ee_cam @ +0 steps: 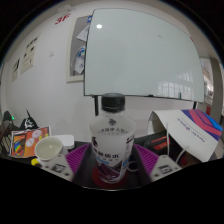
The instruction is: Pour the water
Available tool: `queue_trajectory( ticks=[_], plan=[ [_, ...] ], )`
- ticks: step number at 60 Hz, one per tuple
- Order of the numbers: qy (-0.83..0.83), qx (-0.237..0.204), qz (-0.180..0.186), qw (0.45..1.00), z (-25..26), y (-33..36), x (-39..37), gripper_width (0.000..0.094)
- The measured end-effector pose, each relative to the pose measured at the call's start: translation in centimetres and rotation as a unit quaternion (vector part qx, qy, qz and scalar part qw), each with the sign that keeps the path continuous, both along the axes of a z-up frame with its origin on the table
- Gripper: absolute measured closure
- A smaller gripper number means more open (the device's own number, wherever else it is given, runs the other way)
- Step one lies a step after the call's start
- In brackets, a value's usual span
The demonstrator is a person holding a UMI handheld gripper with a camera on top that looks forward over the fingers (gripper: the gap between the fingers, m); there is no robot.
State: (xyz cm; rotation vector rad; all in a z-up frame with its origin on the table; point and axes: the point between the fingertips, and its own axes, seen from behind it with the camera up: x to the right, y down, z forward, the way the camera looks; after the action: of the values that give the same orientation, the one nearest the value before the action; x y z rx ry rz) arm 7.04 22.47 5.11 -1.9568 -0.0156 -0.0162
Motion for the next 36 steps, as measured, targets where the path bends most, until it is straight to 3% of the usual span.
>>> queue_trajectory(
  ticks=[1,3,7,18,36],
  plan=[
    [0.001,-0.004,0.000,1.000,-0.1,-0.1,0.0,0.0065],
    [0.001,-0.010,-0.004,1.000,-0.2,-0.5,0.0,0.0127],
    [-0.001,-0.013,-0.015,1.000,0.5,-1.3,0.4,0.0078],
    [-0.020,-0.011,-0.032,0.999,3.9,-6.4,-0.1,0.0090],
    [-0.030,-0.025,-0.053,0.998,9.7,-23.9,-4.8,0.0096]
  ],
)
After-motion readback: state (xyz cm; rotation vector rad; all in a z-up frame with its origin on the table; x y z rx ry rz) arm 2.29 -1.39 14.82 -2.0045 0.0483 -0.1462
